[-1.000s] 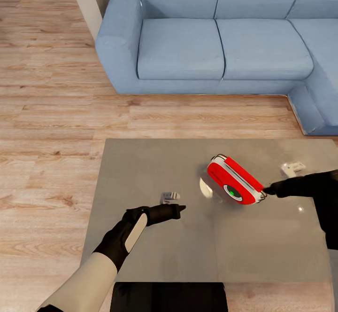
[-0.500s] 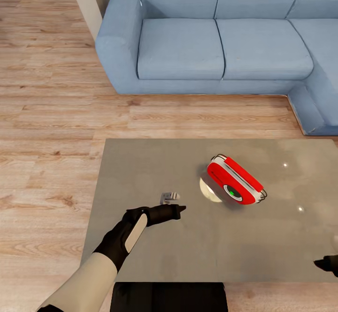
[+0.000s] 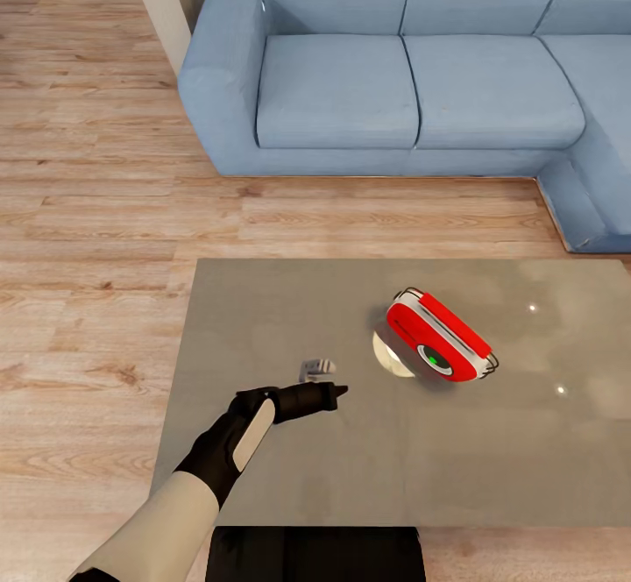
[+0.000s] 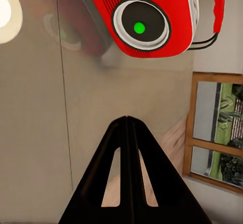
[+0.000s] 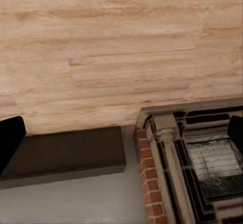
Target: Turn on the radio receiver that's on the table in the living room.
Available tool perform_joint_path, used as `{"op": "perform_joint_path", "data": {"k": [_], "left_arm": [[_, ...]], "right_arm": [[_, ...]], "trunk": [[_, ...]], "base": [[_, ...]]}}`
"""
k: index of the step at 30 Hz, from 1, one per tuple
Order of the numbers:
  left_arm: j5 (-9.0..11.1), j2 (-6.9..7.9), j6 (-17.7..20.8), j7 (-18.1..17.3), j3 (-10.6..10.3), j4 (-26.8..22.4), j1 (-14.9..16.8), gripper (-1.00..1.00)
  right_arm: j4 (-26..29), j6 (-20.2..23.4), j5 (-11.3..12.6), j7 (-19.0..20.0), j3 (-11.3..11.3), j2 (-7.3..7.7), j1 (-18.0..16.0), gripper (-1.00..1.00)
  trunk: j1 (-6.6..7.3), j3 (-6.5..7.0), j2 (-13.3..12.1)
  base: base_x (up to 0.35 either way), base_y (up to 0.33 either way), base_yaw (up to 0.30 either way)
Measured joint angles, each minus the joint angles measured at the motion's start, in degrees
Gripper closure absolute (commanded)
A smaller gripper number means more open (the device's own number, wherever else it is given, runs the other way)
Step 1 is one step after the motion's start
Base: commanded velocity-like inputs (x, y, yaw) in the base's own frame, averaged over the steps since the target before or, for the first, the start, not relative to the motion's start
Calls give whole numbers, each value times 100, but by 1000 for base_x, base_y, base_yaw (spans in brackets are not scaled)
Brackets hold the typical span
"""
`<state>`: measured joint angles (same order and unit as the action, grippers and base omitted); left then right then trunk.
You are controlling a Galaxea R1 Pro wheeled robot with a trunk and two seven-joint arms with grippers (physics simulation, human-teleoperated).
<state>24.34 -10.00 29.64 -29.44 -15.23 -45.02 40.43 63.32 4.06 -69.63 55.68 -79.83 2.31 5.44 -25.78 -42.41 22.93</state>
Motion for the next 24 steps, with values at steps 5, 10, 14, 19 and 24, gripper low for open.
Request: {"op": "perform_joint_path", "data": {"k": [5,10,14,19,24], "left_arm": [[-6,0,23,0,-5,64,0,100],[-17,0,24,-11,-6,148,0,100],[-37,0,24,-10,-7,166,0,100],[-37,0,26,-1,5,168,0,100],[-41,0,24,18,-4,195,0,100]], "right_arm": [[-3096,-339,-322,-2570,432,51,23,-100],[-4713,-432,-309,-3989,937,-56,-125,-100],[-4895,-614,-309,-4142,1004,-334,-160,-100],[-4931,-648,-315,-4166,1019,-401,-165,-100],[-4934,-653,-315,-4165,1015,-399,-166,-100]], "trunk": [[0,0,0],[0,0,0],[0,0,0],[0,0,0],[0,0,0]], "base": [[0,0,0],[0,0,0],[0,0,0],[0,0,0],[0,0,0]]}}
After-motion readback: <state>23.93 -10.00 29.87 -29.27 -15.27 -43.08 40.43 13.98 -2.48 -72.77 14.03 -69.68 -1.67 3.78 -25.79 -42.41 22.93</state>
